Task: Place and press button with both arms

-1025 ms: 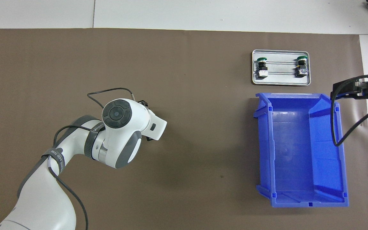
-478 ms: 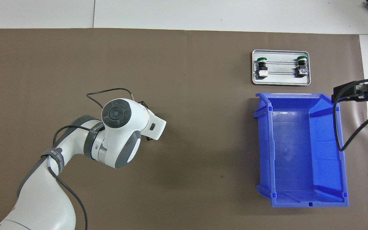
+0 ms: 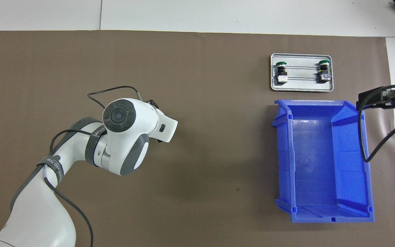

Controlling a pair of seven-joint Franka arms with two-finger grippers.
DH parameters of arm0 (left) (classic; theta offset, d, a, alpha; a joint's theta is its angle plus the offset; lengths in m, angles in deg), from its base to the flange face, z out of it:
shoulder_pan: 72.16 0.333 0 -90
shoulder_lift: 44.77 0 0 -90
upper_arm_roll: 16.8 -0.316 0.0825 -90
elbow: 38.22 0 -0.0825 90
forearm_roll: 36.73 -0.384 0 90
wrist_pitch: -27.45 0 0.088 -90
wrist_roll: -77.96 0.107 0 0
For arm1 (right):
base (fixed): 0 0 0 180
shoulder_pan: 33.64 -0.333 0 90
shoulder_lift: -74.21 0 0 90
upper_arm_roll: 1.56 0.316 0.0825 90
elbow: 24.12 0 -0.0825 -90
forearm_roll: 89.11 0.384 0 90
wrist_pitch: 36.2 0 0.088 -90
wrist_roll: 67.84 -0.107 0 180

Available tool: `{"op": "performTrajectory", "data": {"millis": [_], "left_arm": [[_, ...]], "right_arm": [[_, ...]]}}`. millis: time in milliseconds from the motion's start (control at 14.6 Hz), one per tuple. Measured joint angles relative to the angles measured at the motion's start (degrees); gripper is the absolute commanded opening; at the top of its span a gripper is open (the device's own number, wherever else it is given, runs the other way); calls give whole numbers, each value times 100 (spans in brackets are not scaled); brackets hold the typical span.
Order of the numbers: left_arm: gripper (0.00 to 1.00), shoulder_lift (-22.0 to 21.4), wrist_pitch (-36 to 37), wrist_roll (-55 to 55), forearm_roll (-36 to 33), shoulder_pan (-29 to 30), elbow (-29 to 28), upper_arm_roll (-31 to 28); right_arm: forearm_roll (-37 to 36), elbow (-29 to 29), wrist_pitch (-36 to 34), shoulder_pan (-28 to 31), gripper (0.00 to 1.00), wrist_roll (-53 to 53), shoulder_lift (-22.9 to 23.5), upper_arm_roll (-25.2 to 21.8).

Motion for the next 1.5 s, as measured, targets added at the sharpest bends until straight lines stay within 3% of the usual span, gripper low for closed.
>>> {"op": "performTrajectory", "data": {"millis": [205, 342, 820, 1094, 1299, 1504], "left_arm": [[0, -212, 48, 313, 16, 344, 16, -30], [0, -273, 60, 821, 438, 535, 16, -35], [0, -278, 80, 3655, 3382, 1281, -139, -54], [0, -416, 81, 5375, 5566, 1445, -546, -53], [0, -595, 95, 6380, 6683, 1462, -941, -46], [0, -665, 744, 7492, 7863, 1639, -1322, -52]], "right_arm": [[0, 1, 0, 0, 100, 0, 0, 0], [0, 2, 0, 0, 100, 0, 0, 0], [0, 2, 0, 0, 100, 0, 0, 0], [0, 2, 0, 3, 100, 0, 0, -6], [0, 2, 0, 3, 100, 0, 0, -6], [0, 2, 0, 3, 100, 0, 0, -6]]}}
